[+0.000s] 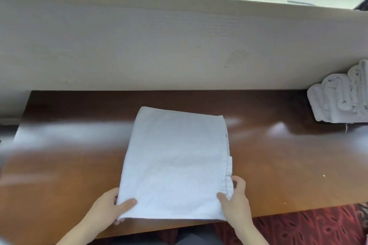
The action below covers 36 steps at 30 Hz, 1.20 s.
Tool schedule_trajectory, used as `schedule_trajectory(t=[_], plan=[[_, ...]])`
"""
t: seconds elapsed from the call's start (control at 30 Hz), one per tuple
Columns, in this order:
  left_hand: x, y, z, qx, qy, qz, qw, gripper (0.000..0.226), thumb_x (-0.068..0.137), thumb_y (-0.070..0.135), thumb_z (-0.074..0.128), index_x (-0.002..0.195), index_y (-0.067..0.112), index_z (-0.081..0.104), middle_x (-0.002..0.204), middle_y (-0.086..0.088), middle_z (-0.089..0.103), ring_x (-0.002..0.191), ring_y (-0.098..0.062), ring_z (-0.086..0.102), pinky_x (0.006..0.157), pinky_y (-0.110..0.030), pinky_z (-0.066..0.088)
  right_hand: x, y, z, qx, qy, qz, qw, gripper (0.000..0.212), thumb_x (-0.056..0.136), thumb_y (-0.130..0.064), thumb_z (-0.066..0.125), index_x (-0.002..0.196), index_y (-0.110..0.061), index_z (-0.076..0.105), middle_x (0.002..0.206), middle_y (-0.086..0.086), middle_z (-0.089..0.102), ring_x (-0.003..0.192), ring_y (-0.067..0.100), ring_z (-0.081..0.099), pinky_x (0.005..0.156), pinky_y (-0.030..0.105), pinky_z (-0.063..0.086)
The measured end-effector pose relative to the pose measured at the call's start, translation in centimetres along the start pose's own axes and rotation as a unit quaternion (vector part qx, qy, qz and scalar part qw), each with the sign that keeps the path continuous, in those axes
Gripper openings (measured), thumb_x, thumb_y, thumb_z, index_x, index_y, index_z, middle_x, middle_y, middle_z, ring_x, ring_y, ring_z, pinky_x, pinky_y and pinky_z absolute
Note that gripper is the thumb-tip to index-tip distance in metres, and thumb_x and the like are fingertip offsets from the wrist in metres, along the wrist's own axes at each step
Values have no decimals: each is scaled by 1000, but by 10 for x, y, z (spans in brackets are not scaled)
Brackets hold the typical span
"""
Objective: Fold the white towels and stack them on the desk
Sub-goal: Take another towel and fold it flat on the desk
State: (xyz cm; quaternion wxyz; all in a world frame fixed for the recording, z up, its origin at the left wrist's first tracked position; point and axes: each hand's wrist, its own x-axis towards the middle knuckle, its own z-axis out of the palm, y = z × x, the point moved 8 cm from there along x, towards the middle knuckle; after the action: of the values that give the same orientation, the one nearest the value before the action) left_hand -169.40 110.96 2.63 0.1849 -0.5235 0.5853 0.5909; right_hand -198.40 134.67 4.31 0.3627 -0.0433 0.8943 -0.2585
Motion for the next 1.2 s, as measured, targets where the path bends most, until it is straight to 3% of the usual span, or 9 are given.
schedule_trajectory(t=[0.17, 0.3, 0.43, 0.53, 0.67, 0.8, 0.93, 1.07, 1.2], plan=[[4, 3, -21, 187, 117, 2, 975, 47, 81, 62, 65, 94, 20, 49, 75, 1, 64, 61, -14, 64, 52, -25, 45, 5, -7, -15, -149, 96, -65, 982, 57, 85, 1, 59, 134, -21, 41, 107, 5, 51, 83, 20, 57, 70, 35, 49], [22, 65, -39, 268, 290, 181, 901, 51, 84, 57, 63, 118, 21, 50, 111, 3, 56, 100, -19, 55, 76, -32, 51, 18, -74, 4, -271, 163, -254, 914, 52, 85, -13, 66, 135, -15, 50, 125, 10, 56, 110, 29, 57, 94, 43, 48], [71, 116, -15, 399, 231, 268, 846, 69, 89, 67, 28, 149, 32, 33, 161, -3, 25, 150, -27, 19, 115, -43, 30, 55, -128, 43, -325, 93, -286, 897, 56, 102, -42, 38, 155, -29, 23, 165, 10, 13, 151, 37, 12, 119, 51, 4], [106, 130, -9, 454, 204, 231, 836, 76, 86, 70, -1, 156, 40, -4, 164, 4, -19, 148, -20, -24, 121, -41, -3, 92, -134, 61, -342, 23, -230, 911, 60, 103, -52, 18, 155, -38, -8, 163, 5, -22, 149, 39, -18, 120, 53, -11], [128, 150, -18, 479, 234, 205, 821, 69, 86, 66, -13, 148, 40, -27, 158, 5, -34, 143, -20, -35, 121, -43, -9, 126, -148, 61, -376, 13, -237, 896, 61, 100, -59, 8, 151, -42, -22, 158, 1, -36, 144, 34, -33, 118, 51, -20], [141, 167, -25, 482, 267, 186, 814, 66, 90, 62, -10, 150, 38, -22, 163, 1, -23, 149, -25, -23, 122, -45, -6, 158, -176, 54, -367, 8, -272, 889, 61, 102, -56, 13, 155, -39, -10, 162, 2, -25, 148, 34, -24, 120, 50, -16], [116, 159, -7, 451, 290, 267, 801, 63, 101, 51, 18, 157, 24, 16, 165, -11, 9, 153, -30, 3, 122, -44, 3, 137, -170, 33, -264, 121, -304, 907, 61, 102, -48, 22, 158, -24, 16, 166, 10, 4, 152, 33, 3, 122, 51, 3], [70, 102, 38, 474, 218, 345, 780, 61, 100, 48, 30, 156, 23, 25, 165, -9, 14, 152, -29, 13, 120, -45, 12, 92, -91, 11, -185, 161, -186, 952, 66, 100, -41, 48, 156, -18, 22, 164, 14, 13, 151, 31, 13, 122, 48, 14], [30, 54, 56, 501, 168, 360, 769, 71, 97, 59, 38, 156, 23, 25, 165, -4, 15, 152, -26, 14, 119, -45, 15, 46, -26, -10, -140, 218, -123, 958, 52, 89, -31, 68, 132, -7, 52, 130, 14, 55, 123, 34, 48, 99, 46, 40]])
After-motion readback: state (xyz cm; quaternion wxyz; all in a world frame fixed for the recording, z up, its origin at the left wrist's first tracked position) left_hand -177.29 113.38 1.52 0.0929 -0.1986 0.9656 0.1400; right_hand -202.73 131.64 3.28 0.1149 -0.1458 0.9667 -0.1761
